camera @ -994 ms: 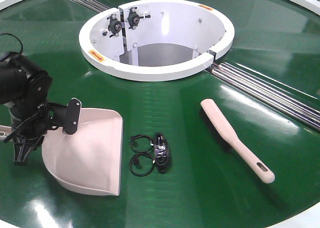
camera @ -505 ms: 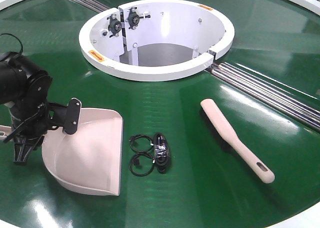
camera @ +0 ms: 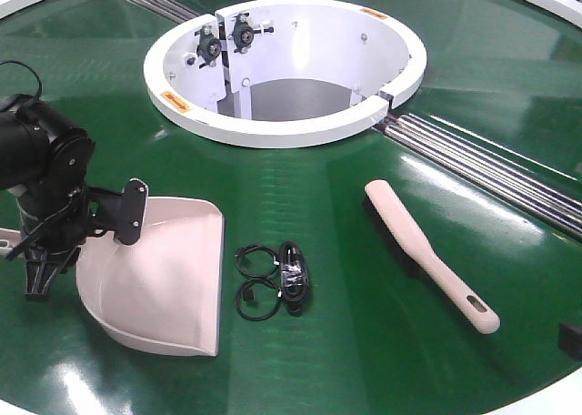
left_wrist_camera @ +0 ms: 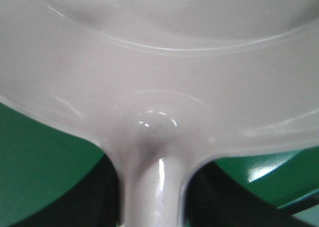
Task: Clean and inspect green conveyor with broom and dustpan
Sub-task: 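Reach the right gripper down and grasp the pink brush handle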
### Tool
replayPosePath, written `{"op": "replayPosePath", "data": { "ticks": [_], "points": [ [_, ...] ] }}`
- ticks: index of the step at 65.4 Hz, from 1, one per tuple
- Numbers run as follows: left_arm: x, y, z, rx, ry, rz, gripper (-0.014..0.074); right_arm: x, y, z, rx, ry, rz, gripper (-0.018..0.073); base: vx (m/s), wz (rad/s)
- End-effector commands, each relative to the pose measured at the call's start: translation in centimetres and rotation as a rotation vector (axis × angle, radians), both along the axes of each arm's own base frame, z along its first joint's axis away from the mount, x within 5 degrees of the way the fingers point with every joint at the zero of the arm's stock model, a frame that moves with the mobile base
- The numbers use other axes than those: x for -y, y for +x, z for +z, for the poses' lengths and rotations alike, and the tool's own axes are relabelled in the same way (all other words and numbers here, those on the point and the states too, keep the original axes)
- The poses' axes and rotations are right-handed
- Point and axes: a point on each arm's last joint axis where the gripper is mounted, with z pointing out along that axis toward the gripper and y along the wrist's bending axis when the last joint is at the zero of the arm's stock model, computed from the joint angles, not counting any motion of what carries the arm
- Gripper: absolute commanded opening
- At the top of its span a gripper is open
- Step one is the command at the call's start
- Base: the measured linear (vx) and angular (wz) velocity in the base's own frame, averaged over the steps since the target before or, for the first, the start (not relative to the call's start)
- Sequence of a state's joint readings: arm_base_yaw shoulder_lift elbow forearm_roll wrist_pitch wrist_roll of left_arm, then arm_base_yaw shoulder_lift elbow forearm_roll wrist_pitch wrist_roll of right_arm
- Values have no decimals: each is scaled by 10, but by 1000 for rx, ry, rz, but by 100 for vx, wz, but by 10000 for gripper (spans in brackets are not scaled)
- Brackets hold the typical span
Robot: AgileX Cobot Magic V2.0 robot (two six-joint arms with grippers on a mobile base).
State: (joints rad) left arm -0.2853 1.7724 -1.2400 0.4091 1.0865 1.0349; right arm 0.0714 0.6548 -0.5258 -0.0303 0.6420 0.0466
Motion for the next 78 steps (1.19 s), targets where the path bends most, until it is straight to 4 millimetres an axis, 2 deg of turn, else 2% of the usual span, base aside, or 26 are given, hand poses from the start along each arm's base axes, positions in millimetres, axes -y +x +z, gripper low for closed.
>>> {"op": "replayPosePath", "data": {
  "ticks": [1, 13, 24, 40, 59, 78],
  "points": [
    [2, 1, 21, 90, -20, -8, -6, -8, 12, 23, 10, -44, 83, 176, 0, 0],
    [2, 1, 21, 90, -20, -8, -6, -30, 37, 35, -99, -76, 207, 397, 0, 0],
    [2, 1, 21, 90, -20, -8, -6, -46, 74, 37, -225, -67, 212, 503, 0, 0],
    [2, 1, 21, 90, -20, -8, -6, -59, 126, 28, -430, -128, 229, 515, 0, 0],
    [2, 1, 21, 90, -20, -8, -6, -78, 184, 1, -610, -179, 269, 508, 0, 0],
    [2, 1, 21, 90, -20, -8, -6, -87, 216, -39, -764, -204, 272, 508, 0, 0]
  ]
}}
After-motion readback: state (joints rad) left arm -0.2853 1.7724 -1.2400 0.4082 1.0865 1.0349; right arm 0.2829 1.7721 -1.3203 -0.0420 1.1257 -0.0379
